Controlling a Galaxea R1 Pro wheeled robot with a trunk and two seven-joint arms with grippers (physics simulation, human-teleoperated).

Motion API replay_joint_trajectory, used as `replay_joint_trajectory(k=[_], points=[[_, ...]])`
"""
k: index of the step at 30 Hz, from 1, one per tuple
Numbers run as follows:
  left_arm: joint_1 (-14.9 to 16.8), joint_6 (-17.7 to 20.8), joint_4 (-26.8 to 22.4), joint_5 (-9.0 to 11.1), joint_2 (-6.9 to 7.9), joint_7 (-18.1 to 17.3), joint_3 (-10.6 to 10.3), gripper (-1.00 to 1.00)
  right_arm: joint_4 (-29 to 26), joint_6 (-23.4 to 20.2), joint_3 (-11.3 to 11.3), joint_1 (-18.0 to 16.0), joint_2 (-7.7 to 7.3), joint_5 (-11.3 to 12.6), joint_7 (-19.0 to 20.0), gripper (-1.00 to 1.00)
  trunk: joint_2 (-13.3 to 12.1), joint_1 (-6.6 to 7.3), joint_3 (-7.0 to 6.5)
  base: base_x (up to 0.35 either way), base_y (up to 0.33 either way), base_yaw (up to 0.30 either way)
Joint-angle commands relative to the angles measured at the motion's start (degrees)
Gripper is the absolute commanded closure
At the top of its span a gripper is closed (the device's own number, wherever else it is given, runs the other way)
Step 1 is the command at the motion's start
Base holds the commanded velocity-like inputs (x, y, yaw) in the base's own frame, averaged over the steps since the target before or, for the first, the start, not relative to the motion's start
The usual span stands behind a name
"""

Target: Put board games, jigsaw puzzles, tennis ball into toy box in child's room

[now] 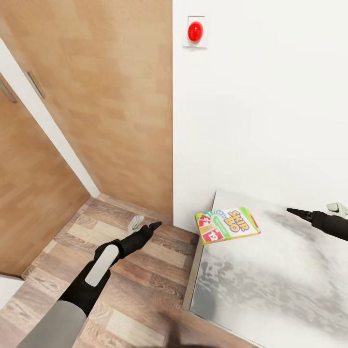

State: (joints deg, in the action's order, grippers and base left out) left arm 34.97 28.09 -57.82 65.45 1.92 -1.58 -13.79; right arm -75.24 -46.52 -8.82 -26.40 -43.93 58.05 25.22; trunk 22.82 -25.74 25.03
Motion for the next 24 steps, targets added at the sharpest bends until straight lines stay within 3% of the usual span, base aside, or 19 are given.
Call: replay_joint_trajectory(k=[1, 8, 24], points=[[0.0, 0.0, 0.0, -0.6, -0.09, -0.3, -0.1, -1.00, 0.0, -0.3, -0.1, -0.1, 0.00, 0.0, 0.2, -1.00, 0.1, -0.05, 0.08, 0.210, 0.000, 0.000], [0.1, -0.5, 0.1, -2.6, -0.64, -1.0, -0.1, -1.00, -0.3, -0.3, -0.1, -0.1, 0.00, 0.0, 0.2, -1.00, 0.1, -0.05, 0.08, 0.203, 0.000, 0.000], [0.1, -1.0, 0.2, -3.5, -1.00, -1.3, -0.1, -1.00, -0.8, -0.3, -0.1, -0.1, 0.04, 0.0, 0.2, -1.00, 0.1, -0.05, 0.08, 0.053, 0.000, 0.000]])
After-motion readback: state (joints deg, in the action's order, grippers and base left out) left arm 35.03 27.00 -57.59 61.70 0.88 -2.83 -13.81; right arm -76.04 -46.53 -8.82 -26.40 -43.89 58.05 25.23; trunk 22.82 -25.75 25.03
